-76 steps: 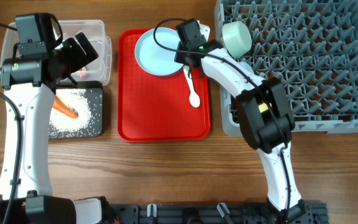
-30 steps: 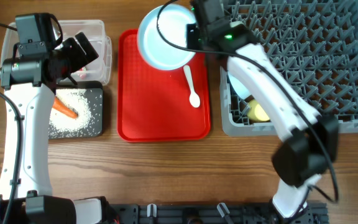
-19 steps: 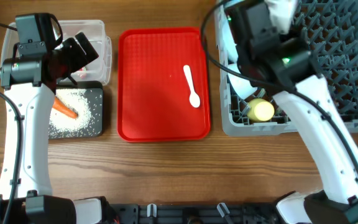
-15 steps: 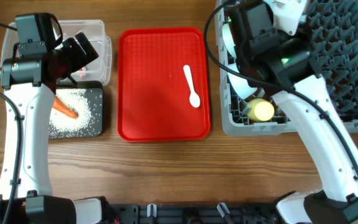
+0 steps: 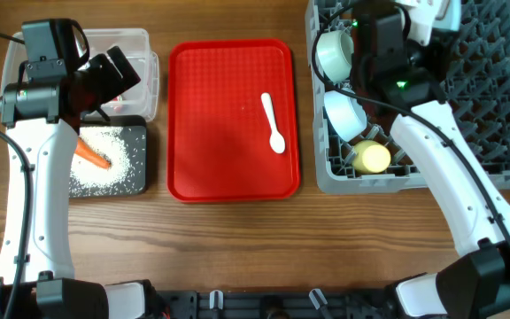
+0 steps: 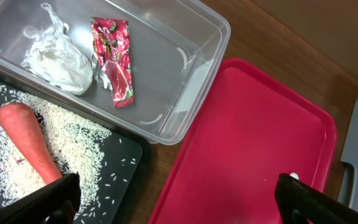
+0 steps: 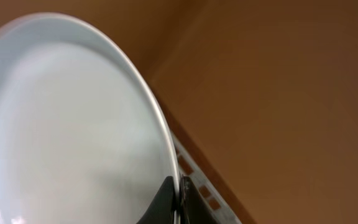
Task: Sort waste into correct bins and load items into the dishwasher rack
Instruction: 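Stand the plate upright in the rack and open the right gripper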
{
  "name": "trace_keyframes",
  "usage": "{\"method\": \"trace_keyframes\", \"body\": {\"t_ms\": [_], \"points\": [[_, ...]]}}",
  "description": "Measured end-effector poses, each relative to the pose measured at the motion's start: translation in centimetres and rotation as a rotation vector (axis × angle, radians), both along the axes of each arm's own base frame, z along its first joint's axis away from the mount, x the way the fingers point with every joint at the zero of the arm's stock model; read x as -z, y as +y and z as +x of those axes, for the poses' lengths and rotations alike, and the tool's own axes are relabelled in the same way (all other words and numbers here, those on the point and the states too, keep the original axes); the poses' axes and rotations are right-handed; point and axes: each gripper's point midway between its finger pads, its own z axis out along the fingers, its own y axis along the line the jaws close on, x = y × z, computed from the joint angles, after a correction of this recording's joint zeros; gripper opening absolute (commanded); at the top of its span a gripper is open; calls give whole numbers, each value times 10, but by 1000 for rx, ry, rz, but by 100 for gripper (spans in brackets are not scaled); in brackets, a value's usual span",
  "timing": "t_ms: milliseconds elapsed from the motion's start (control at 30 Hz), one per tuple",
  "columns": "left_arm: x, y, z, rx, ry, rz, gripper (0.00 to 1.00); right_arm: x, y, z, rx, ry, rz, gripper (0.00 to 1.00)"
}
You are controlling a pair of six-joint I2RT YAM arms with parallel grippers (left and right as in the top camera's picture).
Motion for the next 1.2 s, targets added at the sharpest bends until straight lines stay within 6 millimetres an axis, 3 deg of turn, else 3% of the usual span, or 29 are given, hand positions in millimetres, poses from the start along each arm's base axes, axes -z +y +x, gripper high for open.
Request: {"method": "trace_keyframes", "body": {"t_ms": [133, 400, 667, 833, 867, 933, 967, 1033, 1200], "points": [[0, 0, 0, 0, 0, 0, 100, 13, 5, 20, -129, 93, -25, 4], [0, 0, 0, 0, 0, 0, 100, 23, 0, 33, -233, 229, -83, 4], [0, 0, 0, 0, 0, 0, 100, 80, -2, 45, -257, 410, -87, 4], [0, 0, 0, 0, 0, 0, 100, 98, 0, 46, -262, 448, -66, 5], [0, 0, 0, 0, 0, 0, 100, 100, 0, 45, -261, 451, -61, 24], [0, 0, 0, 0, 0, 0, 100, 104, 1, 43, -264, 458, -43, 72], [0, 0, 0, 0, 0, 0, 100, 105, 1, 42, -263, 459, -35, 90], [0, 0, 0, 0, 0, 0, 100, 107, 2, 41, -259, 446, -13, 100], [0, 0, 0, 0, 0, -1, 100, 106, 4, 43, -246, 382, 38, 100]]}}
